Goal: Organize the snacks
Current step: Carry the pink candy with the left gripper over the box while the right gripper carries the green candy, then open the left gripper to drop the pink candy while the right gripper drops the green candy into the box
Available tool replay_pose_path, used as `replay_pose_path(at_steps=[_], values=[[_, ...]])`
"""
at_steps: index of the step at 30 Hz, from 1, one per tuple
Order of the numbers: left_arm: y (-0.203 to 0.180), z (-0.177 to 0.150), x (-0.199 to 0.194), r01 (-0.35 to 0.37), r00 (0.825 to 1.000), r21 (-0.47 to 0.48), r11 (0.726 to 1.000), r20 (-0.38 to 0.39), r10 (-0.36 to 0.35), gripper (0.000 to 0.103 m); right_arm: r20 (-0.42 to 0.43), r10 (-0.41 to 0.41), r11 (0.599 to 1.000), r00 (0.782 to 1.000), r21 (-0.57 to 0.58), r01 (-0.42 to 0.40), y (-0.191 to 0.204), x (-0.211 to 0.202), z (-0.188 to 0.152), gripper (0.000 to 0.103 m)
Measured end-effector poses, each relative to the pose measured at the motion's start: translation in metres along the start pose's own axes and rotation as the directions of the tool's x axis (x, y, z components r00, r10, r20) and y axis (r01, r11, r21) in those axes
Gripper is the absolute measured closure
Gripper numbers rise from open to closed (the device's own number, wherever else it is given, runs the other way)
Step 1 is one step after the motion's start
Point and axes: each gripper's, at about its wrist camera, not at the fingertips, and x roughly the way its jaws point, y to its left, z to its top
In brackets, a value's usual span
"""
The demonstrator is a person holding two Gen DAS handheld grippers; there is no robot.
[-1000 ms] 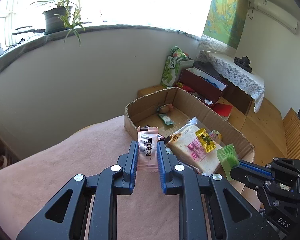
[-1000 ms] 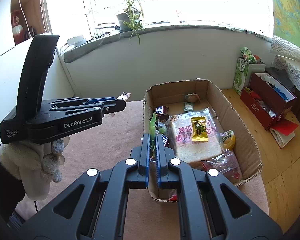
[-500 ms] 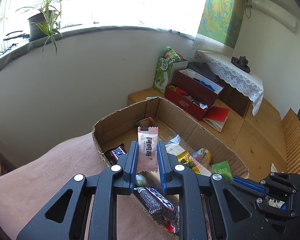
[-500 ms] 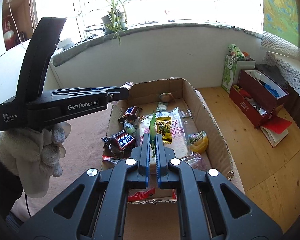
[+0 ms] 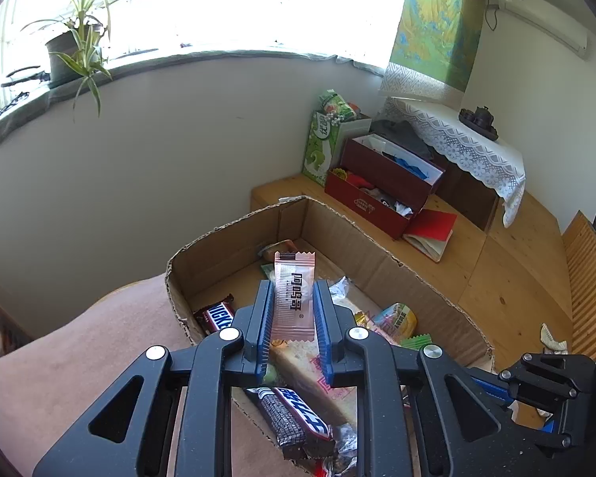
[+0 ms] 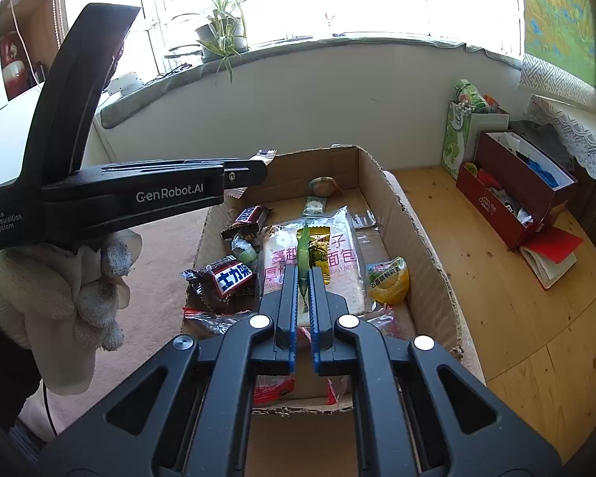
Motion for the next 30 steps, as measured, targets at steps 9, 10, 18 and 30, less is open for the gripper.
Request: replay_pose_path(at_steps=[9,10,18,30], values=[[-0.002,-0.001,-0.001,-0.003,1.0,0.007,1.0,-0.002,0.003,0.084,-0.013,-0.01,1.0,1.0,-0.006,0.009,0.001,0.004,-0.003,0.098],[-0.002,-0.001,-0.001,-0.005,1.0,0.009,1.0,-0.001,0.005,0.084,-0.012,-0.013,1.0,1.0,-0.007,0.013,0.001,0.004,-0.004,0.098],[-0.004,-0.001,-0.003,-0.007,1.0,0.012,1.0,0.001,0.006,0.066,-0.01,-0.035,0.999,0.999,-0.006,0.035,-0.004,0.003,-0.004,0.075],[-0.007,0.0,-0.008,-0.012,1.0,0.017,1.0,0.013,0.012,0.049,0.01,-0.056,0.998,0.998,-0.014,0.056,-0.003,-0.006,-0.005,0.043]])
